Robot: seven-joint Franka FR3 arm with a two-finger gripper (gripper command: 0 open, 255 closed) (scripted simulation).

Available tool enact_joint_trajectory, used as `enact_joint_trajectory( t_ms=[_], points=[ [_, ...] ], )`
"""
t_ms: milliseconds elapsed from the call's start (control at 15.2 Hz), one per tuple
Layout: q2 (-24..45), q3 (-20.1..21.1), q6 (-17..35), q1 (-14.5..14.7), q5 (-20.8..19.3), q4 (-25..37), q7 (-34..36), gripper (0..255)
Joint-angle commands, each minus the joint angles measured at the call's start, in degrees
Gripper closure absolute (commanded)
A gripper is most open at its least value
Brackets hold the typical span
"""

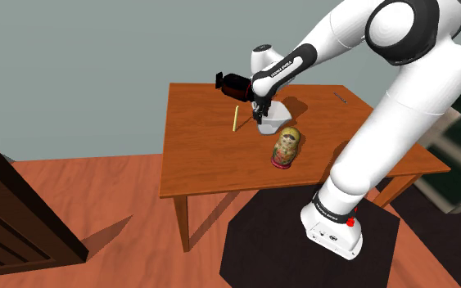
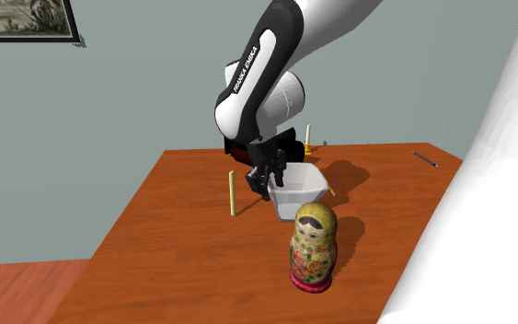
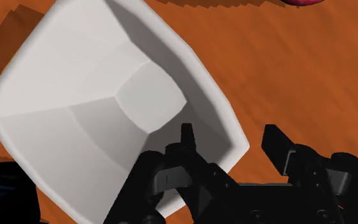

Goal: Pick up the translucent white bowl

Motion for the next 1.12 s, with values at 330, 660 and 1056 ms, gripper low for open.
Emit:
enact_joint_trajectory(
  t_ms=[330, 660, 1056],
  points=[
    [0.1, 0.0, 0.2, 0.0, 0.0, -0.1, 0.0, 255],
    [-1.1, 0.1, -1.4, 0.1, 0.2, 0.3, -0.3, 255],
    [-4.3, 0.3, -6.2, 0.3, 0.8, 2.0, -1.5, 255]
  ],
)
